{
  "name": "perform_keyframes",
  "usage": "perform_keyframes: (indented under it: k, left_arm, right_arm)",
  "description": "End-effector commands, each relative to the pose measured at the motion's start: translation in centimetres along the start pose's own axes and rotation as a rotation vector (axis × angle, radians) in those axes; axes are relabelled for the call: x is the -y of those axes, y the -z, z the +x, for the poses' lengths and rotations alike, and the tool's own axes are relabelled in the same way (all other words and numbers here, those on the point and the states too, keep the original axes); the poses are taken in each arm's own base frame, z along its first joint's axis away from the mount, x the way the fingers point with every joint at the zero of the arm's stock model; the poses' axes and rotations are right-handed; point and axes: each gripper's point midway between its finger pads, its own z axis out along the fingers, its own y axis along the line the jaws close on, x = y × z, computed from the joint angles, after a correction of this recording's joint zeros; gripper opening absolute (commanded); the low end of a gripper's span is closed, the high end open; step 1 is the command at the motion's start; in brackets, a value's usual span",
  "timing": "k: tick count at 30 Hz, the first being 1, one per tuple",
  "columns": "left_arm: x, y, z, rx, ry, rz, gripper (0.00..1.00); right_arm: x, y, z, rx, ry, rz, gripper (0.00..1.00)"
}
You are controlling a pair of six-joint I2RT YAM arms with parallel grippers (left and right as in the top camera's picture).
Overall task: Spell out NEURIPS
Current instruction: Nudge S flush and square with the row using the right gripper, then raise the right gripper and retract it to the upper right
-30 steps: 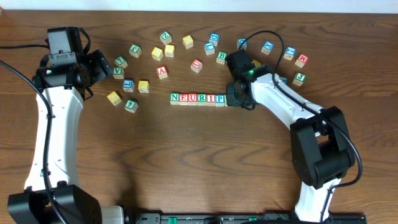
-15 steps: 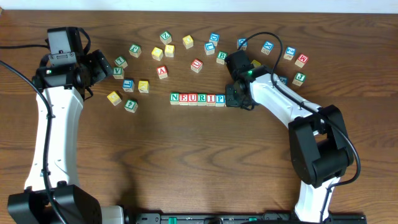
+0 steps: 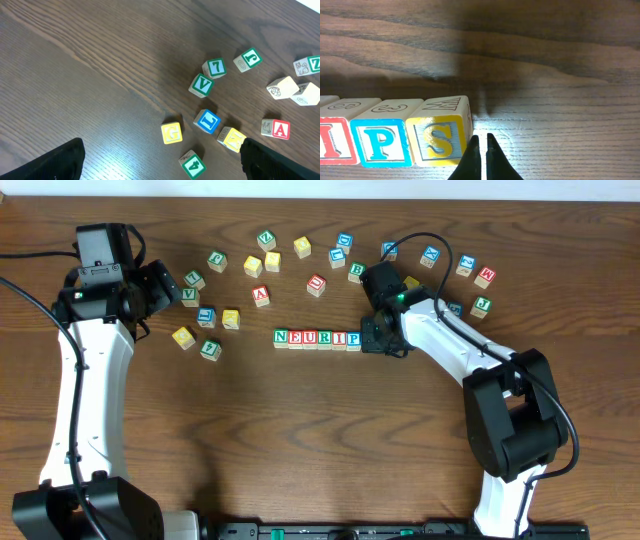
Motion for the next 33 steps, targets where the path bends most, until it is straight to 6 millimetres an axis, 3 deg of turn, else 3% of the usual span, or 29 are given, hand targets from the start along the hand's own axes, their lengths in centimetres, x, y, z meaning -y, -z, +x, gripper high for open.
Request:
perform_keyframes:
  k: [1, 27, 32, 33]
  left_arm:
    - [-0.1, 0.0, -0.4, 0.007, 0.001, -0.006, 0.98]
    - [-0.1, 0.0, -0.4, 0.007, 0.001, -0.006, 0.98]
    - [-0.1, 0.0, -0.4, 0.007, 0.001, -0.006, 0.98]
    - [-0.1, 0.0, -0.4, 0.007, 0.001, -0.006, 0.98]
  right_arm:
    - [-0.3, -0.5, 0.5, -0.017, 0.016, 0.000, 0.01]
    - [-0.4, -0.4, 0.6, -0.024, 0.015, -0.009, 0.01]
    - [0.2, 1.0, 0.1, -0.004, -0.001, -0.014, 0.01]
    - [0.5, 2.0, -0.3, 0.014, -0.011, -0.020, 0.02]
